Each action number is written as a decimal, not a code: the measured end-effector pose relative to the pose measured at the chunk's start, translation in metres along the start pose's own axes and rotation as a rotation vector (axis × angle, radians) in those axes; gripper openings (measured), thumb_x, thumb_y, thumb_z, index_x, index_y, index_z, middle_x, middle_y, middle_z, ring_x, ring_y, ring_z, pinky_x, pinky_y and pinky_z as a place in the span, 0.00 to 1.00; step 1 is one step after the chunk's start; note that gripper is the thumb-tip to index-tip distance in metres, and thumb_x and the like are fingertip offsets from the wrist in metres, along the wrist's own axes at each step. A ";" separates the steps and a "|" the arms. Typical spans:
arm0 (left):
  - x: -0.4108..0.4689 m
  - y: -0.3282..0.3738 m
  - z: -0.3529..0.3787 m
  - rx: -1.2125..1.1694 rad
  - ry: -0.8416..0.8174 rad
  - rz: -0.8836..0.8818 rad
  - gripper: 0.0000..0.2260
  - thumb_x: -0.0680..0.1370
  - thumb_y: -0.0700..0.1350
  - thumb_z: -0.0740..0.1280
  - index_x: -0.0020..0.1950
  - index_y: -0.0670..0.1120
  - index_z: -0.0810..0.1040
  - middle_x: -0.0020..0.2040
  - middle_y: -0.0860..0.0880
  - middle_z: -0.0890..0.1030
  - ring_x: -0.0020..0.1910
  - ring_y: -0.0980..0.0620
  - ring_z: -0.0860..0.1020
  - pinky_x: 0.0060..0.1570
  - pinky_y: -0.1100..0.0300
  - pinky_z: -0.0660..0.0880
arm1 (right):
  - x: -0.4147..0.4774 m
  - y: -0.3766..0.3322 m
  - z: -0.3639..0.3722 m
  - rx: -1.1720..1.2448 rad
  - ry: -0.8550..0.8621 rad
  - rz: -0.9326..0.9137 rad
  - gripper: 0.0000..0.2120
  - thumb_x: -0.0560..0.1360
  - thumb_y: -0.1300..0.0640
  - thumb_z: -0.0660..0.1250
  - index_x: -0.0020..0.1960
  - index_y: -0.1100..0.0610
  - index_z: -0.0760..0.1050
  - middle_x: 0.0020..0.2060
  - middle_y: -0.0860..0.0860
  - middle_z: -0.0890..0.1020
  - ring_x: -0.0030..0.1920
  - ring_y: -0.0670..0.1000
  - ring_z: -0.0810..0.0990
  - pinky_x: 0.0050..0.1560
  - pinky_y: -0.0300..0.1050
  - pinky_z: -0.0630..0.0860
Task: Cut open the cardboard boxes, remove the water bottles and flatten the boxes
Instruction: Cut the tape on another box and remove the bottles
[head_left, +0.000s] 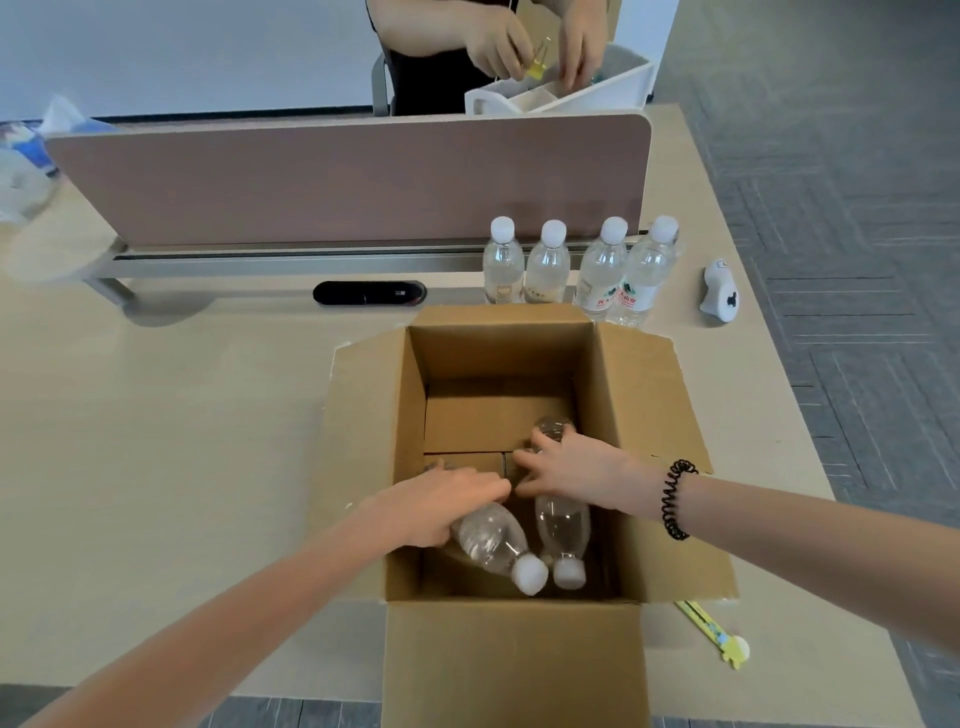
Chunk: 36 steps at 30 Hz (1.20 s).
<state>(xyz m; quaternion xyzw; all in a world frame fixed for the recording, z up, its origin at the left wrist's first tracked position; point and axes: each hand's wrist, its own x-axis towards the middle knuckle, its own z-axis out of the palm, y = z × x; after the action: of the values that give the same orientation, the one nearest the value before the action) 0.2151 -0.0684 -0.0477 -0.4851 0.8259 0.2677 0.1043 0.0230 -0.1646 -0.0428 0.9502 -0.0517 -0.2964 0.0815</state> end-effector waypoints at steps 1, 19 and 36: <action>-0.004 -0.002 -0.002 -0.004 0.020 0.003 0.22 0.74 0.35 0.70 0.61 0.52 0.66 0.60 0.53 0.74 0.60 0.53 0.73 0.60 0.51 0.73 | -0.003 0.001 -0.003 0.011 0.039 -0.002 0.31 0.75 0.65 0.66 0.73 0.49 0.59 0.69 0.60 0.62 0.68 0.66 0.63 0.52 0.60 0.76; -0.040 -0.031 -0.054 -0.882 0.645 -0.204 0.33 0.62 0.43 0.81 0.63 0.43 0.71 0.59 0.45 0.78 0.60 0.45 0.77 0.59 0.48 0.76 | -0.026 0.051 -0.036 1.354 0.828 0.410 0.28 0.64 0.60 0.80 0.57 0.45 0.71 0.53 0.42 0.77 0.56 0.42 0.75 0.56 0.37 0.72; 0.004 -0.105 -0.160 -1.126 1.059 -0.331 0.36 0.64 0.32 0.80 0.67 0.46 0.70 0.60 0.50 0.80 0.58 0.55 0.79 0.55 0.60 0.78 | 0.058 0.130 -0.119 1.383 1.156 0.668 0.35 0.64 0.56 0.80 0.66 0.56 0.68 0.53 0.46 0.77 0.51 0.43 0.76 0.43 0.26 0.70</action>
<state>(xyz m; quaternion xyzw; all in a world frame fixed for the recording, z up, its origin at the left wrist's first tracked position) 0.3167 -0.1993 0.0486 -0.6446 0.4229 0.3597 -0.5256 0.1325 -0.2857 0.0458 0.7235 -0.4348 0.3527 -0.4039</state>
